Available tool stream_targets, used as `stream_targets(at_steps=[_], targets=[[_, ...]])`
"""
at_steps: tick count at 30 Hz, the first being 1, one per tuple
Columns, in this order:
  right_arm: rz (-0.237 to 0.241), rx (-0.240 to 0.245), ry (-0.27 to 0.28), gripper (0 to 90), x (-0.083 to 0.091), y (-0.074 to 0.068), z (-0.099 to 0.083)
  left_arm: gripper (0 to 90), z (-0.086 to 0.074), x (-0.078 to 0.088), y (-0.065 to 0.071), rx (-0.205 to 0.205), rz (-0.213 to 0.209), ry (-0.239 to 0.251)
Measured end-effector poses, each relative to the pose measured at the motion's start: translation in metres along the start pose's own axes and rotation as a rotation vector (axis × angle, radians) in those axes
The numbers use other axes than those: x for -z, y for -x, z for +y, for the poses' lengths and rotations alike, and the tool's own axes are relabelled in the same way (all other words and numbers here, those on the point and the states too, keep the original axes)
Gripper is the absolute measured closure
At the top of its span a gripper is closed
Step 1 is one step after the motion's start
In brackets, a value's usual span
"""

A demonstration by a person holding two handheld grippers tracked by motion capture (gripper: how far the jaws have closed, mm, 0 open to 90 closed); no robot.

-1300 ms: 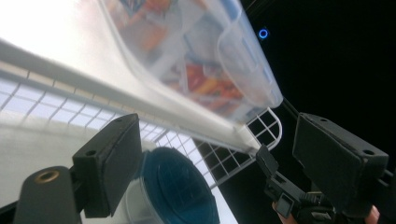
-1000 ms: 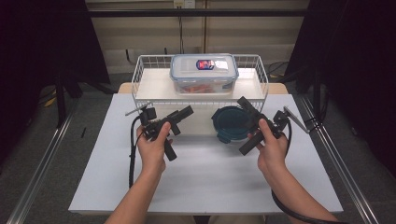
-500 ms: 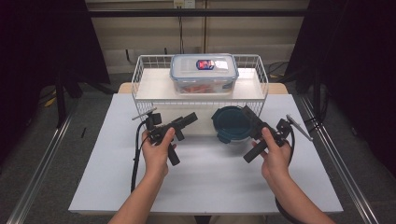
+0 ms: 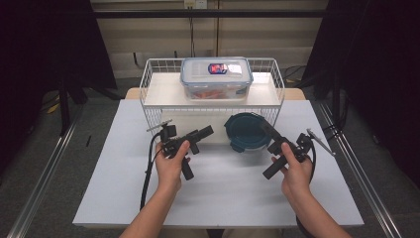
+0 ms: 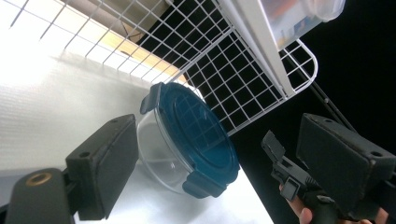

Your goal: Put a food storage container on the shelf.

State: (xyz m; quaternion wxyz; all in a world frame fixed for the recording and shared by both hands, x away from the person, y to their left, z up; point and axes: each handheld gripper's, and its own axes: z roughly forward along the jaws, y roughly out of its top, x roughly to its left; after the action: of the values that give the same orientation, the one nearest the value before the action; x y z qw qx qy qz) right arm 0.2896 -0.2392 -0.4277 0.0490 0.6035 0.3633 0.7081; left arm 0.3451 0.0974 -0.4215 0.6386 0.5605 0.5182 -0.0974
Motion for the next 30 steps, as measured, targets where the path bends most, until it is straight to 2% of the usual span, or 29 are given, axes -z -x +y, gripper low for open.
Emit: stream_targets(at_steps=[3, 5, 8, 9, 14, 16, 23, 26, 30], targets=[[-0.005, 0.006, -0.003, 24.6, 0.003, 0.003, -0.001, 12.2, -0.001, -0.001, -0.001, -0.011, -0.005, -0.013], [-0.011, 0.01, 0.002, 24.1, 0.005, 0.006, -0.002, 11.9, -0.002, -0.001, -0.001, 0.005, -0.005, -0.017], [-0.023, 0.004, 0.003, 24.2, 0.008, 0.012, -0.005, 11.7, -0.002, -0.001, -0.002, 0.002, -0.002, -0.028], [-0.029, 0.004, -0.002, 24.1, 0.009, 0.014, -0.006, 11.6, -0.003, -0.001, -0.003, 0.011, -0.017, -0.031], [-0.044, -0.005, -0.01, 23.6, 0.011, 0.019, -0.009, 10.8, -0.005, -0.001, -0.007, 0.006, -0.009, -0.048], [-0.049, -0.006, -0.009, 23.4, 0.013, 0.021, -0.009, 10.7, -0.005, -0.001, -0.008, 0.016, -0.004, -0.05], [-0.101, -0.029, -0.012, 23.2, 0.018, 0.035, -0.009, 11.0, -0.007, -0.004, -0.013, 0.035, -0.007, -0.051], [-0.112, -0.013, -0.009, 23.2, 0.017, 0.039, -0.009, 11.1, -0.008, -0.006, -0.014, 0.037, -0.006, -0.052], [-0.136, -0.02, -0.003, 23.7, 0.018, 0.045, -0.006, 11.1, -0.007, -0.007, -0.016, 0.02, 0.0, -0.059]])
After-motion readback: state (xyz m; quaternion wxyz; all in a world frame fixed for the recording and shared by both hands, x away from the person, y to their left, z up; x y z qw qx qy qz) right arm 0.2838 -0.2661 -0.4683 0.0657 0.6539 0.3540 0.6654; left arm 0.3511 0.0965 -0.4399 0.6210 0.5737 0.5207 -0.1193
